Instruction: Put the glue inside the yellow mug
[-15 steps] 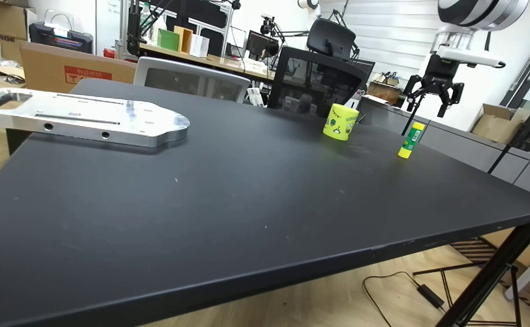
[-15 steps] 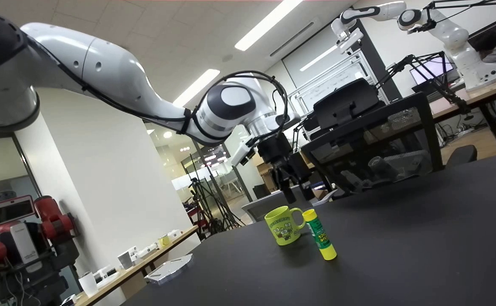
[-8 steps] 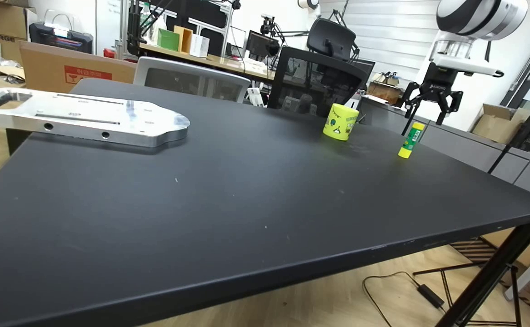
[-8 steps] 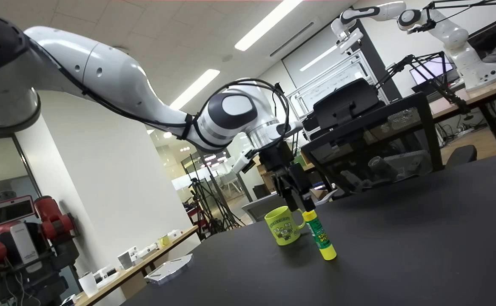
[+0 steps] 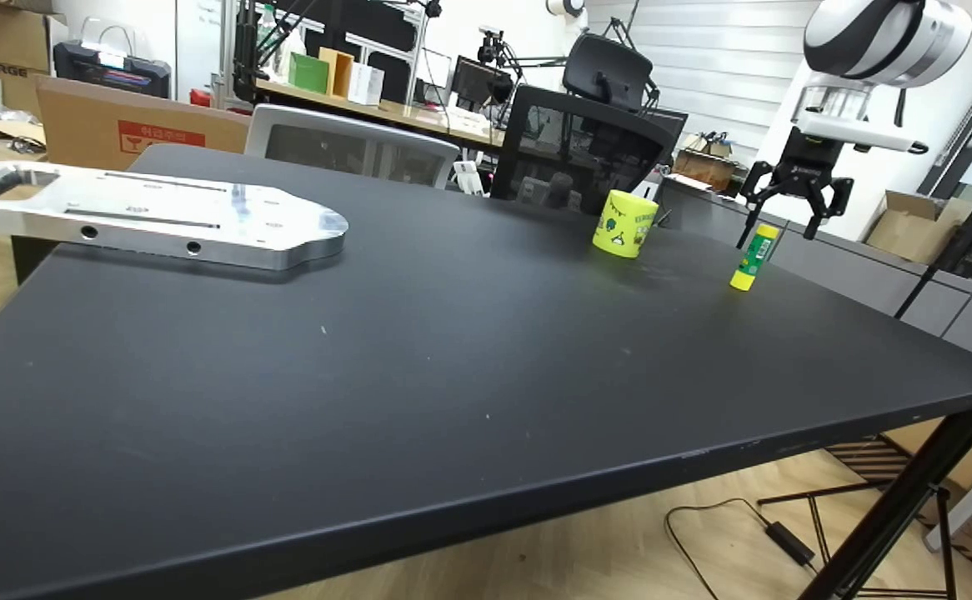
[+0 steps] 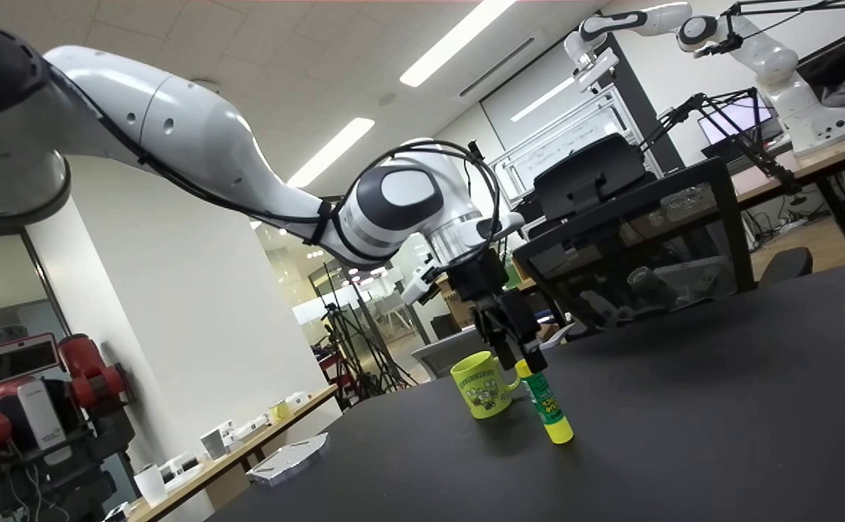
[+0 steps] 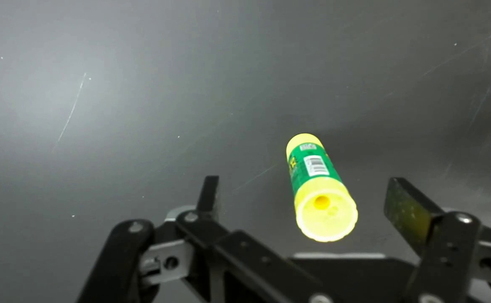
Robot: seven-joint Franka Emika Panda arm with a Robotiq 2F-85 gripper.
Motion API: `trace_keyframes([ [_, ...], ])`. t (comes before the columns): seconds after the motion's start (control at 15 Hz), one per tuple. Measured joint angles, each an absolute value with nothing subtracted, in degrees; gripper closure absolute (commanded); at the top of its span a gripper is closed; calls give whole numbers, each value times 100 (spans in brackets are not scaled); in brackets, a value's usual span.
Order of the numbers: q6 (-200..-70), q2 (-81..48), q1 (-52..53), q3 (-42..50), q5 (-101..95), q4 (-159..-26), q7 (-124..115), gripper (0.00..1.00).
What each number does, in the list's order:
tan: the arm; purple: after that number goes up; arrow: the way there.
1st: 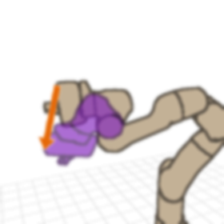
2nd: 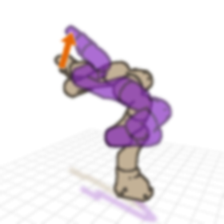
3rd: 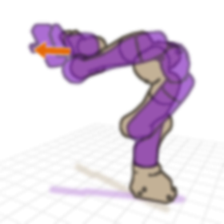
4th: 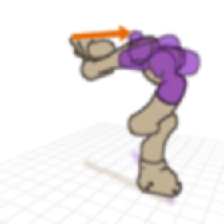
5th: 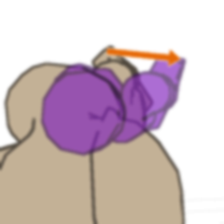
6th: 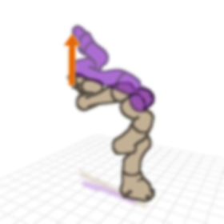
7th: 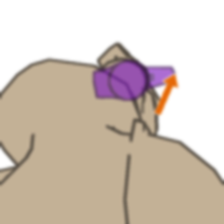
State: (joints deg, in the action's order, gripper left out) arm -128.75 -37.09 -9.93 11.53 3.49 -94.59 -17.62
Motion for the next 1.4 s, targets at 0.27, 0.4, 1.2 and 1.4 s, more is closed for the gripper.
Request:
trace_keyframes([
  [0.27,-13043,-3713,-990,1183,348,-9530,-1793,34],
  [0.4,-13073,-3717,-990,1182,348,-9563,-1794,47],
  [1.2,-13164,-3677,-966,1184,340,-9605,-1792,91],
  [1.4,-13231,-3489,-900,1183,318,-9581,-1786,91],
])
